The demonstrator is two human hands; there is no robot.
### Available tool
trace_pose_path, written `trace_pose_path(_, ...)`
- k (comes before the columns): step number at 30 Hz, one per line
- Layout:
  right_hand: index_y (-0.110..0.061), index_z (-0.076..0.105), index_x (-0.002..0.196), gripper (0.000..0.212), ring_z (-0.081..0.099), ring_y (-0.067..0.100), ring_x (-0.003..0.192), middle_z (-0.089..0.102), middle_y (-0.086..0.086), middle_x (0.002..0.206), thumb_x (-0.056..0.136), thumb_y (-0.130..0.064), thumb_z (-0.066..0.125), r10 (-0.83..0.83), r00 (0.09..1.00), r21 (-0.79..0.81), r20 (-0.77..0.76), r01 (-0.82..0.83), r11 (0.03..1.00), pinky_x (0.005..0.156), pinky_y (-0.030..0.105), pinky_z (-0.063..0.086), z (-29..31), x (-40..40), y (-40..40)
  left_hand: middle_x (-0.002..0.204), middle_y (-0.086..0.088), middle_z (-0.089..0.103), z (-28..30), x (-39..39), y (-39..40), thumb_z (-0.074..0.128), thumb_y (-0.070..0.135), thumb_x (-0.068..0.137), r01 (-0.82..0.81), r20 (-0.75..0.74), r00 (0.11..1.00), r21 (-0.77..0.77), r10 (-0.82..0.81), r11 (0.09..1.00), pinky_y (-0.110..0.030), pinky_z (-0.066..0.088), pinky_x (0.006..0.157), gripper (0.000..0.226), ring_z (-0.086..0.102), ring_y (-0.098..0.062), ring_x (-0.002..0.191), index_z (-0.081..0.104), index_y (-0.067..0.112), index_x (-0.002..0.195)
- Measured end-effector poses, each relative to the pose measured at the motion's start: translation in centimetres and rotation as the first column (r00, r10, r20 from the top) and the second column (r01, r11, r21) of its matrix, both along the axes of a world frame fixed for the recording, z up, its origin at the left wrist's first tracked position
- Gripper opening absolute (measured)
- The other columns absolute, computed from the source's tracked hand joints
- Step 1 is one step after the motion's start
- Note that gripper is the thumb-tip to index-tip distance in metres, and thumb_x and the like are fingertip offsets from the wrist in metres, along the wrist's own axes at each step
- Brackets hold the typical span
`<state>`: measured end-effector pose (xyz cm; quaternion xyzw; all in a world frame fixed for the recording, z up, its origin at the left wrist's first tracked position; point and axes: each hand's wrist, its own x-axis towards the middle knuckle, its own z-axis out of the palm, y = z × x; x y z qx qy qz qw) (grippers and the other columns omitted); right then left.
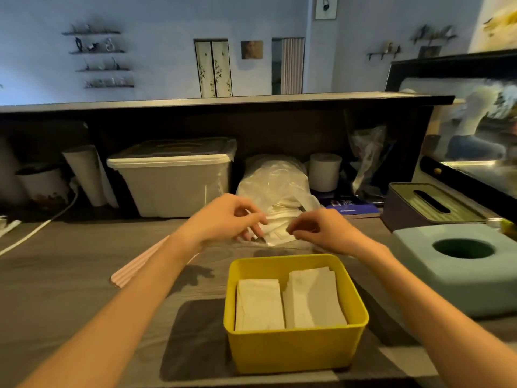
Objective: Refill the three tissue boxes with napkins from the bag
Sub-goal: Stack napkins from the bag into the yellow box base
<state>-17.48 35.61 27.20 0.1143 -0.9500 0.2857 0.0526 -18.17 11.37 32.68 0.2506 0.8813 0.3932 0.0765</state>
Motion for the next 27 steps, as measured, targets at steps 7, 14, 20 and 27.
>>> trace_pose_path(7,-0.024,0.065,0.132,0.040,0.057,0.020,0.126,0.063,0.001,0.136,0.094,-0.012,0.063,-0.068,0.998,0.201,0.008,0.065,0.977,0.107,0.030,0.043,-3.9,-5.0,-1.0,0.086,0.001,0.077,-9.3,-5.7,3.2,0.066,0.018,0.097,-0.108,-0.038,0.992,0.236,0.120,0.966,-0.031,0.060,0.075,0.012,0.073,-0.017,0.082,0.078,0.018,0.095)
trace_pose_path(14,-0.035,0.042,0.153,0.058,0.039,0.018,0.145,0.037,-0.010,0.162,0.099,-0.023,0.061,-0.019,0.995,0.345,0.103,-0.018,0.939,0.118,0.035,0.033,-3.5,-4.9,-0.9,0.089,0.010,0.072,-12.9,-7.1,4.2,0.066,0.028,0.097,-0.238,-0.229,0.934,0.173,0.274,0.956,-0.029,0.058,0.081,0.010,0.066,-0.001,0.086,0.070,0.033,0.089)
trace_pose_path(20,-0.036,0.064,0.135,0.037,0.055,0.022,0.129,0.060,-0.003,0.141,0.098,-0.030,0.062,-0.015,0.994,0.341,-0.107,0.051,0.939,0.108,0.042,0.045,-4.6,-6.1,-1.6,0.084,0.009,0.071,-12.5,-7.1,3.9,0.065,0.029,0.097,-0.263,-0.292,0.906,0.179,0.306,0.948,-0.032,0.058,0.074,0.010,0.065,-0.001,0.078,0.072,0.022,0.094)
trace_pose_path(27,-0.027,0.075,0.116,0.026,0.058,0.020,0.121,0.069,-0.004,0.126,0.098,-0.016,0.062,-0.059,0.953,0.183,-0.298,0.118,0.976,0.105,0.043,0.046,-6.0,-5.5,-1.7,0.074,0.003,0.072,-11.6,-6.7,3.1,0.059,0.031,0.101,-0.292,-0.077,0.931,0.423,0.355,0.858,-0.017,0.049,0.059,0.020,0.064,0.000,0.064,0.071,0.017,0.093)
